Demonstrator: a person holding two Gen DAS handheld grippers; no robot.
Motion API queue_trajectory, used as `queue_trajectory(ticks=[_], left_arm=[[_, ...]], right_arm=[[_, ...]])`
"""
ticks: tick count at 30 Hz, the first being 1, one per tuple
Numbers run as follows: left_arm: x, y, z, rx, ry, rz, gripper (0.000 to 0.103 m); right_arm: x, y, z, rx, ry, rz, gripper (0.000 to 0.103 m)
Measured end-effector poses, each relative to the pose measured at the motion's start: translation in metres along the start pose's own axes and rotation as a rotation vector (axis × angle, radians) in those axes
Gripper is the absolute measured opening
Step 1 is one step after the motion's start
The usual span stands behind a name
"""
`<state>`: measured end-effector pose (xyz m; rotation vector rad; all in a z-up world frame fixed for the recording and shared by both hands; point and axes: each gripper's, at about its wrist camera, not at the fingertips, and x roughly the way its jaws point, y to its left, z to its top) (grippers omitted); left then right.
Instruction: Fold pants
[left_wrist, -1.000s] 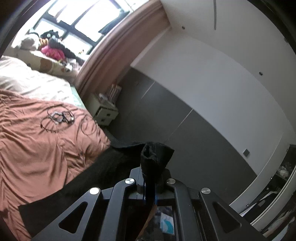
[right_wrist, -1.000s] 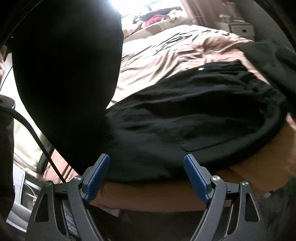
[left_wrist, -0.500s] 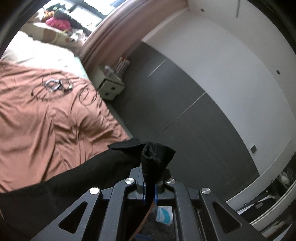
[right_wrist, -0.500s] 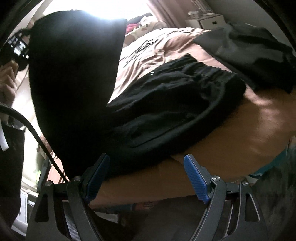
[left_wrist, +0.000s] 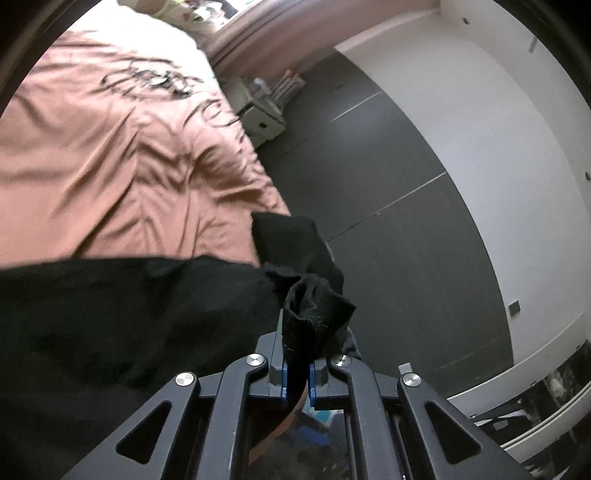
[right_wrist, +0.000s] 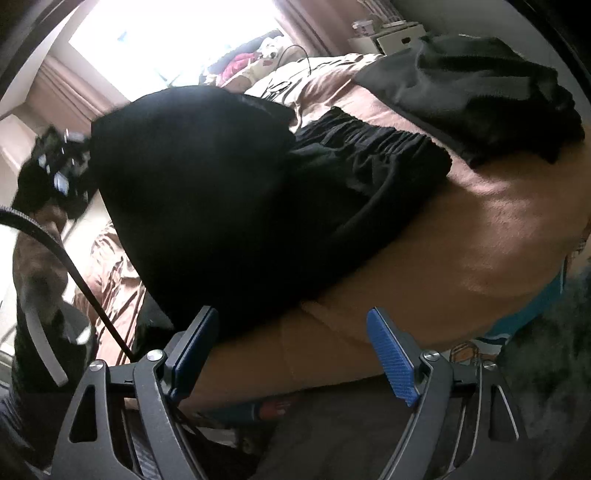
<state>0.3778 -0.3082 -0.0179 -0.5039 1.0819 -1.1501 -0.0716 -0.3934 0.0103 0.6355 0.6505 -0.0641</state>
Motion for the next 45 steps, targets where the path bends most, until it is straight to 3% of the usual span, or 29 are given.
queue_trajectory(ticks=[7, 10, 15, 17, 19, 20, 31, 40, 45], left_arm=[[-0.023, 0.038, -0.042, -0.078, -0.005, 0.025, 0.007], [-0.038, 0.058, -0.059, -0.119, -0.01, 0.075, 0.007], [-0.053, 0.083, -0.089, -0.159, 0.055, 0.184, 0.023], [-0.065, 0.087, -0.099, -0.159, 0.053, 0.186, 0.048], [-0.074, 0.091, -0.105, -0.158, 0.035, 0.191, 0.065], [-0.082, 0.091, -0.109, -0.155, 0.023, 0.194, 0.069], [-0.133, 0.105, -0.119, -0.135, -0.061, 0.274, 0.071], [-0.155, 0.128, -0.121, -0.149, -0.117, 0.364, 0.071], [-0.166, 0.141, -0.124, -0.188, -0.156, 0.37, 0.071]], right_arm=[[-0.006, 0.004, 0.005, 0.003, -0.017, 0.01, 0.081], [-0.002, 0.01, 0.007, -0.012, -0.009, 0.013, 0.081], [0.009, 0.025, 0.011, -0.027, 0.008, 0.046, 0.081], [0.014, 0.033, 0.014, -0.031, 0.019, 0.068, 0.081], [0.02, 0.04, 0.018, -0.037, 0.03, 0.094, 0.081], [0.023, 0.041, 0.019, -0.035, 0.032, 0.101, 0.081], [0.062, 0.038, 0.053, 0.071, 0.042, 0.19, 0.083], [0.102, 0.037, 0.068, 0.173, 0.059, 0.2, 0.084], [0.122, 0.032, 0.078, 0.242, 0.061, 0.216, 0.084]])
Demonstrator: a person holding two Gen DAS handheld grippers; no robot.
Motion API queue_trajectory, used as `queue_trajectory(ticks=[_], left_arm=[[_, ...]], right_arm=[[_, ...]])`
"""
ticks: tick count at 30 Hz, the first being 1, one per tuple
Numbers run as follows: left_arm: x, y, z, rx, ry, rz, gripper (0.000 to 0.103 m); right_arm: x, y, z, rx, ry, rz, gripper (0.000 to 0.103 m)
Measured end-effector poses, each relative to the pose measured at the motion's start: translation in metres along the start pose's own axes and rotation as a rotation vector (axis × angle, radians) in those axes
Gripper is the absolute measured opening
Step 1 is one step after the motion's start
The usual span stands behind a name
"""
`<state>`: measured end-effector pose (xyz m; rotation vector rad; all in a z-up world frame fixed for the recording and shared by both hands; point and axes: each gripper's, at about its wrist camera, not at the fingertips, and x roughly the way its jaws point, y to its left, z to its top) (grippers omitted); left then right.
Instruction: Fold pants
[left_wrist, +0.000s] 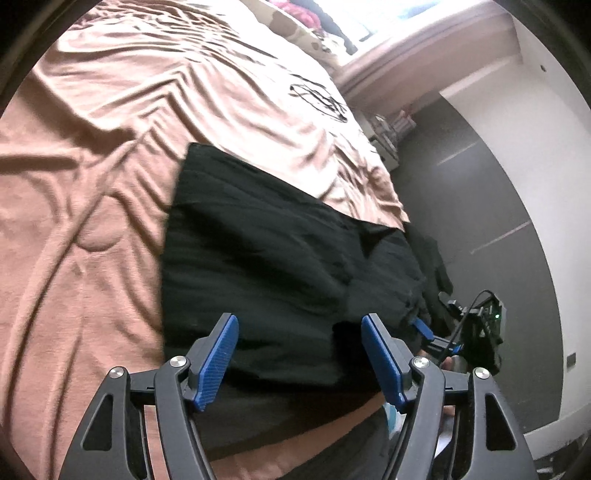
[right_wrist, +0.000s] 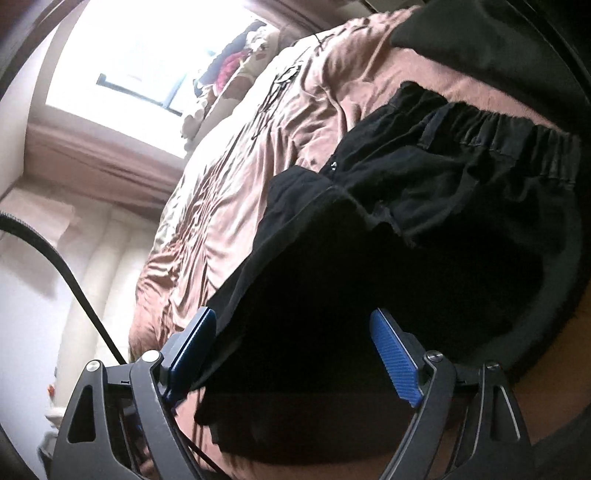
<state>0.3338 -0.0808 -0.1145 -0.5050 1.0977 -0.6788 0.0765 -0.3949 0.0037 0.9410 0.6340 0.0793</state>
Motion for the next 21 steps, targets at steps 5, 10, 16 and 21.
queue_trajectory(ticks=[5, 10, 16, 21], left_arm=[[-0.01, 0.018, 0.001, -0.039, -0.026, 0.015, 0.071], [-0.017, 0.031, 0.001, -0.063, -0.038, 0.037, 0.071], [-0.02, 0.041, -0.001, -0.089, -0.047, 0.046, 0.071], [-0.019, 0.043, -0.002, -0.096, -0.043, 0.047, 0.071]], right_arm=[[0.026, -0.005, 0.007, 0.053, 0.006, 0.032, 0.084], [0.056, -0.01, 0.003, 0.105, 0.052, 0.08, 0.084], [0.073, -0.007, 0.005, 0.132, 0.067, 0.09, 0.084], [0.064, -0.003, 0.016, 0.095, 0.02, 0.024, 0.082]])
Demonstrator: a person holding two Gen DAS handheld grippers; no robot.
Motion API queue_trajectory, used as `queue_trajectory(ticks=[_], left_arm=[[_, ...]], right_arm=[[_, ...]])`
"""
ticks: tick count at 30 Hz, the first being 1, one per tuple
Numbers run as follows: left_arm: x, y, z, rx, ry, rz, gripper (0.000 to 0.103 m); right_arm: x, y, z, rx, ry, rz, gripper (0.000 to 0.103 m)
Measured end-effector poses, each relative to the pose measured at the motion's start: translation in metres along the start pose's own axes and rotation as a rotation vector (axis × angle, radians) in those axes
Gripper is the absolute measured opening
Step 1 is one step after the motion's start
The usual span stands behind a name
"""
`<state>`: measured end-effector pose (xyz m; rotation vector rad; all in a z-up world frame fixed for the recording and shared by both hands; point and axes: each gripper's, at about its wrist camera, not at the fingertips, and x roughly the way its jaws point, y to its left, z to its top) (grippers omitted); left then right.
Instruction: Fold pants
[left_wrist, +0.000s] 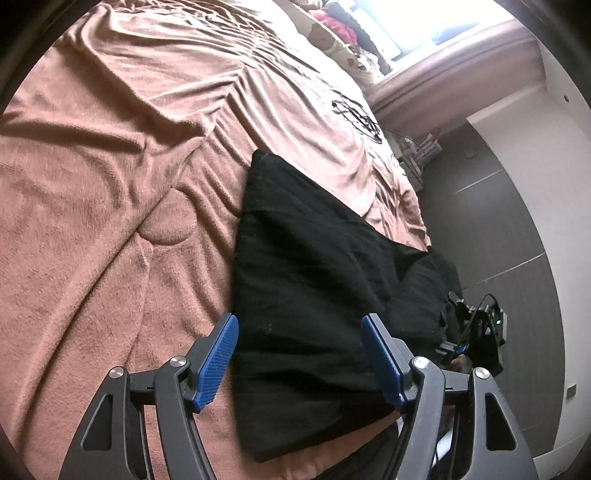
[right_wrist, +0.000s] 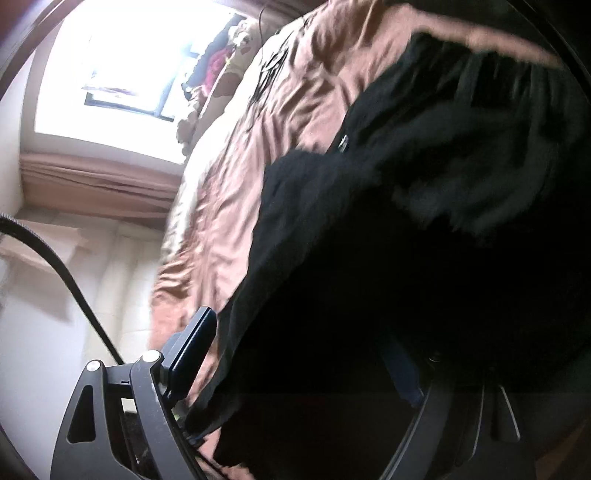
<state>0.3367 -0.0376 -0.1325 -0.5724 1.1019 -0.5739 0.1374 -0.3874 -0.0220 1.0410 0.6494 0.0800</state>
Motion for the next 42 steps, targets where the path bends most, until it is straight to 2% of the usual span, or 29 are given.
queue_trajectory(ticks=[1, 2, 4, 7, 9, 16, 22, 29, 36, 38, 40, 41, 42], left_arm=[[0.0, 0.0, 0.0, 0.001, -0.001, 0.003, 0.071], [0.001, 0.0, 0.0, 0.001, -0.002, 0.004, 0.071], [0.001, 0.001, 0.002, 0.001, -0.004, 0.009, 0.071], [0.001, 0.003, 0.003, -0.008, -0.009, 0.011, 0.071], [0.0, 0.004, 0.002, -0.011, -0.011, 0.013, 0.071], [-0.001, 0.007, 0.002, -0.014, -0.012, 0.035, 0.071], [0.001, 0.009, 0.002, -0.021, -0.017, 0.05, 0.071], [0.007, 0.007, 0.001, -0.014, -0.003, 0.062, 0.071], [0.013, 0.006, 0.002, -0.01, 0.008, 0.075, 0.071], [0.016, 0.007, 0.003, -0.01, 0.014, 0.082, 0.071], [0.018, 0.007, 0.003, -0.006, 0.018, 0.088, 0.071], [0.019, 0.007, 0.003, -0.003, 0.021, 0.094, 0.071], [0.019, 0.008, 0.003, -0.001, 0.024, 0.095, 0.071]], right_arm=[[-0.003, 0.002, 0.006, -0.015, -0.019, -0.034, 0.071], [-0.004, 0.006, 0.01, -0.031, -0.021, -0.052, 0.064], [-0.003, 0.013, 0.019, -0.074, -0.011, -0.087, 0.038], [0.001, 0.021, 0.028, -0.137, 0.009, -0.143, 0.02], [-0.001, 0.028, 0.035, -0.181, 0.001, -0.176, 0.018], [-0.027, 0.067, 0.055, -0.377, -0.014, -0.306, 0.017], [-0.042, 0.095, 0.075, -0.548, 0.024, -0.39, 0.014], [-0.026, 0.11, 0.097, -0.714, 0.086, -0.531, 0.011], [-0.002, 0.111, 0.104, -0.813, 0.092, -0.678, 0.012], [0.009, 0.106, 0.102, -0.827, 0.111, -0.72, 0.02], [0.01, 0.102, 0.102, -0.814, 0.122, -0.765, 0.035], [0.006, 0.102, 0.101, -0.797, 0.108, -0.767, 0.039], [0.001, 0.101, 0.103, -0.785, 0.1, -0.757, 0.05]])
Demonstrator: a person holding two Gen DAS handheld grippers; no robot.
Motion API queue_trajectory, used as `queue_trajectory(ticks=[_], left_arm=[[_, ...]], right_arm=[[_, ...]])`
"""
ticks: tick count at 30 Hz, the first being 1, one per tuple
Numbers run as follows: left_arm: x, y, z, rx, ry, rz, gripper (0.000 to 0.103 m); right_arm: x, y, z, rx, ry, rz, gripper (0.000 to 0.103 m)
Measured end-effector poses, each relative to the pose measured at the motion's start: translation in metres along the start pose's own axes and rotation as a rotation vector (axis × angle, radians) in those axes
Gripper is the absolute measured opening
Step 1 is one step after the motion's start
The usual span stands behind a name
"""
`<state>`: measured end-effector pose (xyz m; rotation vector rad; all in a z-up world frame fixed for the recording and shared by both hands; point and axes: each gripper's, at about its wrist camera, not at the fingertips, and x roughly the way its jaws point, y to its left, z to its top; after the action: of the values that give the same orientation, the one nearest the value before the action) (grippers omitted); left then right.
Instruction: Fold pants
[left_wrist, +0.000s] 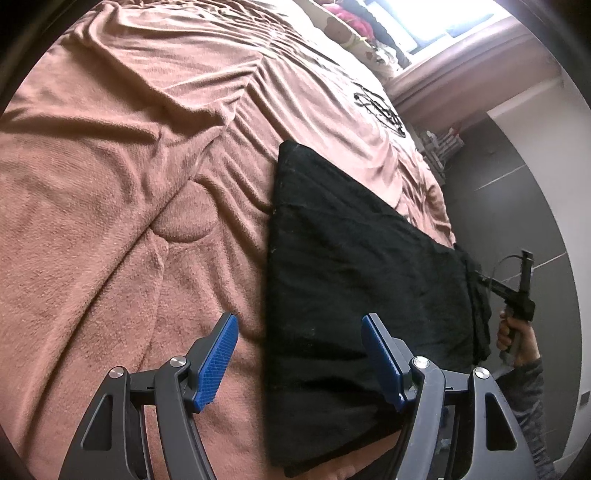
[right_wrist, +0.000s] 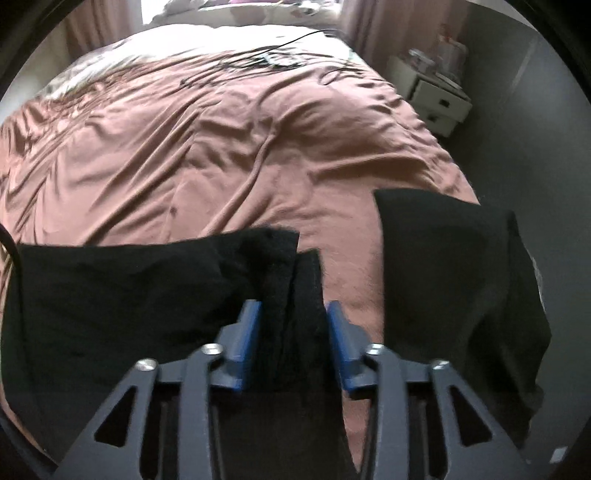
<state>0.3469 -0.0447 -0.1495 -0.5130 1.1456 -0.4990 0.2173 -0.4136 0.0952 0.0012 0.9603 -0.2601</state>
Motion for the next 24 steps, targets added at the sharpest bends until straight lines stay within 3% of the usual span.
queue_trajectory(ticks=[1, 5, 14, 24], left_arm=[[0.001, 0.0, 0.0, 0.002, 0.005, 0.0, 0.071], [0.008, 0.002, -0.003, -0.001, 0.026, 0.003, 0.071], [0.017, 0.0, -0.012, 0.008, 0.07, 0.0, 0.071], [0.02, -0.006, -0.014, 0.026, 0.093, -0.02, 0.071]], right_arm=[[-0.008, -0.004, -0.004, 0.022, -0.016, 0.017, 0.055], [-0.037, -0.02, -0.023, 0.07, -0.064, 0.056, 0.056], [-0.066, -0.046, -0.087, 0.161, -0.057, 0.135, 0.056], [-0.08, -0.079, -0.162, 0.435, -0.09, 0.281, 0.056]])
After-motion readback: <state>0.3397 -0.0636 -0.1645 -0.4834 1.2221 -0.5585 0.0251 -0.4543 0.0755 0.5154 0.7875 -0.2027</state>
